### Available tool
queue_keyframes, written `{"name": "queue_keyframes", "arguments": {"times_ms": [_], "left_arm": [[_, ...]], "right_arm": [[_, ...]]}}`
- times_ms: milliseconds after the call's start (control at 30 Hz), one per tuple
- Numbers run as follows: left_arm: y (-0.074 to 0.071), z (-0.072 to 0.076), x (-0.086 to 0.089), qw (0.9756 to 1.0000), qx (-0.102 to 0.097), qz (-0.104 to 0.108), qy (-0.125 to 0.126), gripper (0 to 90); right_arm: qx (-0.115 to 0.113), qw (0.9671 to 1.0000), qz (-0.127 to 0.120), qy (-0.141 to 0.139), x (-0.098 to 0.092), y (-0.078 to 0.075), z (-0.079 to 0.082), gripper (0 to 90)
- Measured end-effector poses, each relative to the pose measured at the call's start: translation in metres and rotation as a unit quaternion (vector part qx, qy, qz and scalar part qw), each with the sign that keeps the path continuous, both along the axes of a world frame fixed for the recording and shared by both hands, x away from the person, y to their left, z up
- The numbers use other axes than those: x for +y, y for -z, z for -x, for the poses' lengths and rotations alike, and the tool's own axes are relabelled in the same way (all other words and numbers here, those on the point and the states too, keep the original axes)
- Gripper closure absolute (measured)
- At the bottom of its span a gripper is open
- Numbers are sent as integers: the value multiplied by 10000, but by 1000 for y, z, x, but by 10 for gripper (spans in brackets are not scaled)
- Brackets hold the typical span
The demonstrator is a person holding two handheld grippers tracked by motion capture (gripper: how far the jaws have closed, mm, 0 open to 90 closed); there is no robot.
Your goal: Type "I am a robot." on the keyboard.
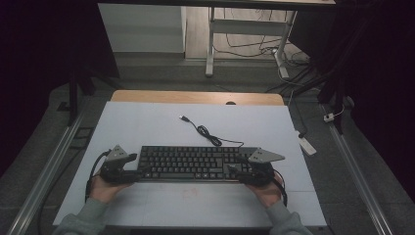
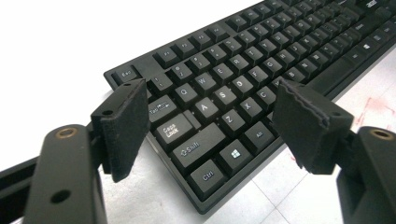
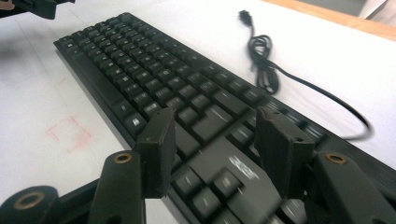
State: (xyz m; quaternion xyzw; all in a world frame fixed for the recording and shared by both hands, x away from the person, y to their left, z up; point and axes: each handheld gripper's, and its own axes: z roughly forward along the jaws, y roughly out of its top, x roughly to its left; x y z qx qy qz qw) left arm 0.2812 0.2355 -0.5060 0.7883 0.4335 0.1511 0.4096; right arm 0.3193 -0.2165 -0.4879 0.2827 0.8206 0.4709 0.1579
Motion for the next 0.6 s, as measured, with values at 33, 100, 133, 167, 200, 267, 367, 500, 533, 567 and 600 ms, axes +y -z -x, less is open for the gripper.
{"name": "queue_keyframes", "arguments": {"times_ms": [33,100,133,167,200,267,367,500,533,567,600], "left_arm": [[0,0,0,10000,-13,13,13,273],[-1,1,0,10000,-32,29,43,274],[-1,1,0,10000,-31,38,60,274],[-1,1,0,10000,-31,36,71,277],[-1,1,0,10000,-33,33,76,277],[-2,1,0,9999,-25,32,96,288],[-2,2,0,9999,-9,38,112,314],[-3,2,-1,9998,-2,52,205,398],[-4,2,-2,9997,-1,49,227,398],[-4,1,-3,9996,-6,42,262,416],[-5,1,-4,9995,-11,42,302,460]], "right_arm": [[0,10000,11,30,-5,0,2,474],[-4,10000,-41,71,-13,1,4,468],[13,10000,-20,90,-17,1,4,466],[25,9999,-42,115,-24,2,6,465],[25,9999,-42,115,-24,2,6,465],[16,9999,-98,138,-28,3,8,465],[-15,9998,-90,156,-31,4,9,465],[6,9998,-96,188,-35,4,8,464],[11,9997,-126,211,-35,4,8,464],[22,9997,-145,207,-36,5,7,464],[50,9997,-133,214,-37,5,7,463]]}}
